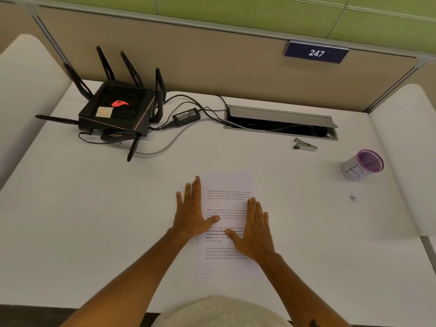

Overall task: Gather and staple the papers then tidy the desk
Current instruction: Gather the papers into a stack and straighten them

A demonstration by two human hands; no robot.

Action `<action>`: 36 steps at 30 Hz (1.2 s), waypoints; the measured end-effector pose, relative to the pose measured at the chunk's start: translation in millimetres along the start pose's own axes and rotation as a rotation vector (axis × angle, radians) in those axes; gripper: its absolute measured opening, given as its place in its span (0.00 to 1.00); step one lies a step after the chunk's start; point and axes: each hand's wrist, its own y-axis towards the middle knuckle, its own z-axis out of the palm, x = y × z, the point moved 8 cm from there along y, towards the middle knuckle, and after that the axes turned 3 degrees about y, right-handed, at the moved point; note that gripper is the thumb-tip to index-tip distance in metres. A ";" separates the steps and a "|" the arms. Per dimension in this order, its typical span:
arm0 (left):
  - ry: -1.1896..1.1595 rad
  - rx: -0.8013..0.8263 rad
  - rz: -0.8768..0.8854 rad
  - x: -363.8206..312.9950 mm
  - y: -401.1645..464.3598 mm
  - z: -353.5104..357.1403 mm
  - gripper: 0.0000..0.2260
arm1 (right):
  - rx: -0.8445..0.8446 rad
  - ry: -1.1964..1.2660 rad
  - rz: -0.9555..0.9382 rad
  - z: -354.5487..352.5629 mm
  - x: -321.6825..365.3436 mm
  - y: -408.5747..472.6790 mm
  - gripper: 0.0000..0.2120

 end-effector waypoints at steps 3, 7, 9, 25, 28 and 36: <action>-0.002 -0.001 0.013 0.2 0.6 -0.9 0.60 | -0.006 -0.006 0.002 1.8 -0.3 0.4 0.57; -0.015 0.025 0.061 -11.5 -4.0 -3.9 0.58 | -0.002 -0.015 0.004 3.0 -1.5 0.8 0.57; -0.119 0.022 0.045 -21.6 -9.6 -9.8 0.55 | -0.002 -0.013 0.004 2.6 -2.6 0.6 0.57; -0.812 -0.218 -0.160 -27.2 -66.9 -18.4 0.28 | -0.179 0.920 0.265 -49.5 -33.4 -10.4 0.51; -0.868 -0.209 -0.165 -31.7 -67.2 -28.0 0.22 | -0.082 1.159 0.285 -67.3 -28.0 -12.4 0.29; -0.936 -0.325 -0.090 -75.8 -62.2 -86.5 0.15 | -0.278 1.276 0.187 -130.4 6.4 -18.0 0.17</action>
